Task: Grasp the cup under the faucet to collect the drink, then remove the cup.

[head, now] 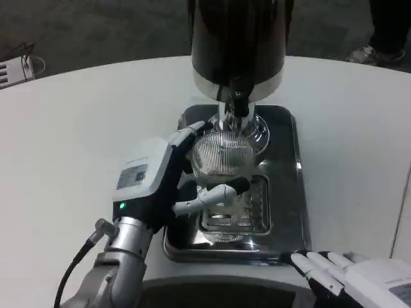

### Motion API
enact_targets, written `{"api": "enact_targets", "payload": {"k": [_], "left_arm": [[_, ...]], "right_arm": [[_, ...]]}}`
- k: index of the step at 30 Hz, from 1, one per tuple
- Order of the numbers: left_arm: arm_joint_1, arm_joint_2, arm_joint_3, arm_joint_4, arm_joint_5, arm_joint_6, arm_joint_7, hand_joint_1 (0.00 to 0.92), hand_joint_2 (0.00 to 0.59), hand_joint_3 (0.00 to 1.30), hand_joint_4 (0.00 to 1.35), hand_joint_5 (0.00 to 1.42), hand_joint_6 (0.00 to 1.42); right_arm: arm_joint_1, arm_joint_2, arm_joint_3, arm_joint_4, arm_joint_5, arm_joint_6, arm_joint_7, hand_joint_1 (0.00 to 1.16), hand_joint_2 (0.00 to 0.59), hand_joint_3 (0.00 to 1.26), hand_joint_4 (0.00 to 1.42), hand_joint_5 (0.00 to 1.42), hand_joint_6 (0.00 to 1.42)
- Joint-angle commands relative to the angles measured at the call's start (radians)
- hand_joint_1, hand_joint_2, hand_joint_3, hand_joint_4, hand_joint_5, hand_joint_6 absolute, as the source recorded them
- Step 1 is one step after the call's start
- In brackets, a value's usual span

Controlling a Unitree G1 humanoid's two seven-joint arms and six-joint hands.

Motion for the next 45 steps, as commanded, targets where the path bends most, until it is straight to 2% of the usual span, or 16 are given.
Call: {"api": "enact_targets", "payload": {"k": [1, 6, 11, 15, 19, 23, 32, 40, 45], "left_arm": [[0.022, 0.021, 0.006, -0.024, -0.027, -0.014, -0.024, 0.073, 0.000, 0.13, 0.10, 0.41, 0.68], [0.061, 0.040, 0.025, -0.076, -0.067, -0.048, -0.036, 0.048, 0.007, 0.10, 0.04, 0.29, 0.51], [0.153, 0.070, 0.073, -0.198, -0.113, -0.096, -0.035, 0.027, 0.015, 0.16, 0.11, 0.30, 0.51], [0.228, 0.077, 0.160, -0.377, -0.182, -0.148, -0.036, 0.005, 0.030, 0.23, 0.19, 0.35, 0.57], [0.226, 0.079, 0.202, -0.505, -0.275, -0.169, -0.130, 0.000, 0.040, 0.28, 0.25, 0.36, 0.54], [0.186, 0.088, 0.211, -0.573, -0.409, -0.160, -0.294, 0.000, 0.048, 0.30, 0.28, 0.36, 0.46], [0.069, 0.074, 0.208, -0.581, -0.588, -0.101, -0.580, 0.000, 0.052, 0.31, 0.30, 0.37, 0.41], [-0.017, 0.056, 0.188, -0.527, -0.620, -0.037, -0.732, 0.000, 0.061, 0.28, 0.29, 0.35, 0.38], [-0.071, 0.069, 0.167, -0.470, -0.627, 0.010, -0.842, 0.000, 0.059, 0.25, 0.26, 0.33, 0.37]], "right_arm": [[0.000, -0.019, 0.012, -0.015, 0.011, 0.021, 0.013, 0.51, 0.435, 0.00, 0.00, 0.00, 0.00], [-0.004, -0.034, 0.027, -0.015, 0.006, 0.047, 0.007, 0.50, 0.434, 0.00, 0.00, 0.00, 0.00], [-0.004, -0.040, 0.033, -0.015, 0.002, 0.061, -0.007, 0.50, 0.433, 0.00, 0.00, 0.00, 0.00], [-0.006, -0.047, 0.038, -0.015, -0.004, 0.081, -0.015, 0.50, 0.433, 0.00, 0.00, 0.00, 0.00], [-0.018, -0.064, 0.063, -0.015, -0.017, 0.113, -0.018, 0.50, 0.433, 0.00, 0.00, 0.00, 0.00], [-0.029, -0.081, 0.095, -0.015, -0.033, 0.141, -0.028, 0.50, 0.433, 0.00, 0.00, 0.00, 0.00], [-0.037, -0.103, 0.145, -0.015, -0.059, 0.182, -0.053, 0.49, 0.433, 0.00, 0.00, 0.00, 0.00], [-0.035, -0.114, 0.152, -0.015, -0.058, 0.203, -0.065, 0.49, 0.433, 0.00, 0.00, 0.00, 0.00], [-0.032, -0.118, 0.145, -0.015, -0.050, 0.211, -0.068, 0.49, 0.433, 0.00, 0.00, 0.00, 0.00]]}}
